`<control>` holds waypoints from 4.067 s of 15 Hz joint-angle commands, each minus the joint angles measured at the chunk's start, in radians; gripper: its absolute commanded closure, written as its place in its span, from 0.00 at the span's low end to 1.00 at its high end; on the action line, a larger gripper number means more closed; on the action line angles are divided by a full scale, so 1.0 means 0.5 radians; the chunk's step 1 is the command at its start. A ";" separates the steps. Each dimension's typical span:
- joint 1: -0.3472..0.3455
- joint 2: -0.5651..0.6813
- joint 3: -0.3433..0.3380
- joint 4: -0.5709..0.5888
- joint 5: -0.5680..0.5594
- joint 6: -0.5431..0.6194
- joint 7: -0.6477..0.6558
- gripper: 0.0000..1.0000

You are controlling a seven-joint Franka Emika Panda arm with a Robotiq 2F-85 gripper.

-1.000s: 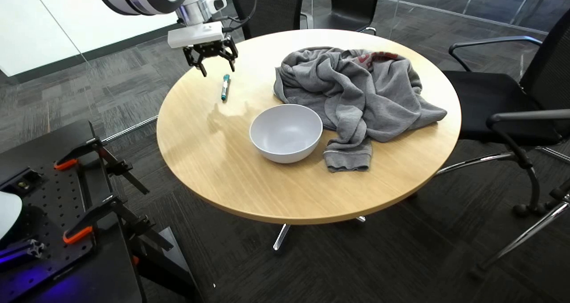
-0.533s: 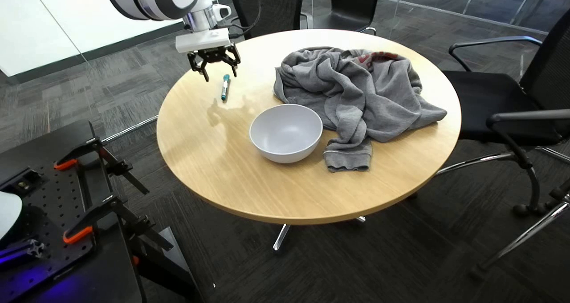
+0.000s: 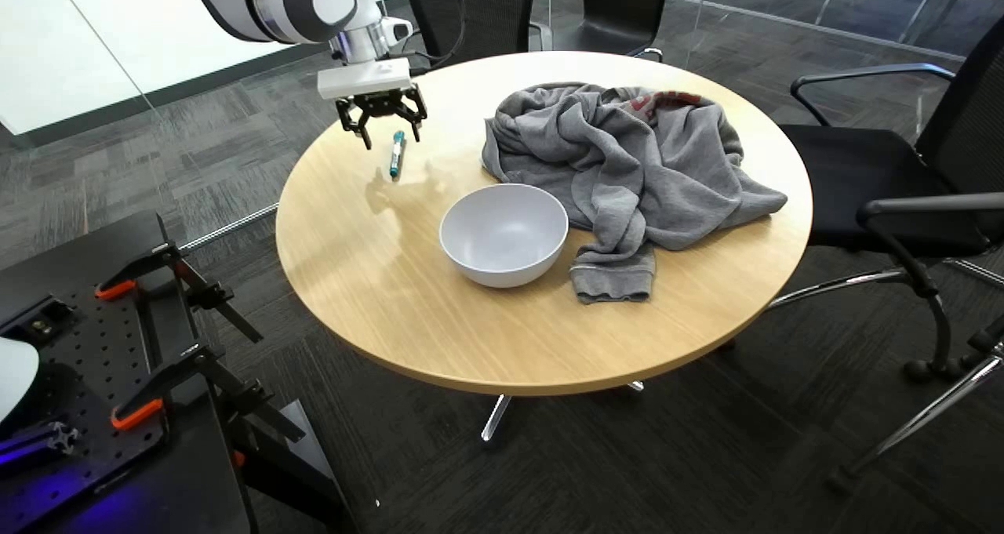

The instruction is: Put the green marker inside the grey bowl

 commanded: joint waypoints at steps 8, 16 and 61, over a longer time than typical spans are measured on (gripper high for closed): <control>-0.030 0.078 0.037 0.118 -0.013 -0.133 -0.065 0.52; -0.020 0.064 0.026 0.114 -0.012 -0.157 -0.065 0.95; -0.330 -1.137 -0.675 -0.841 -0.079 0.089 2.104 0.95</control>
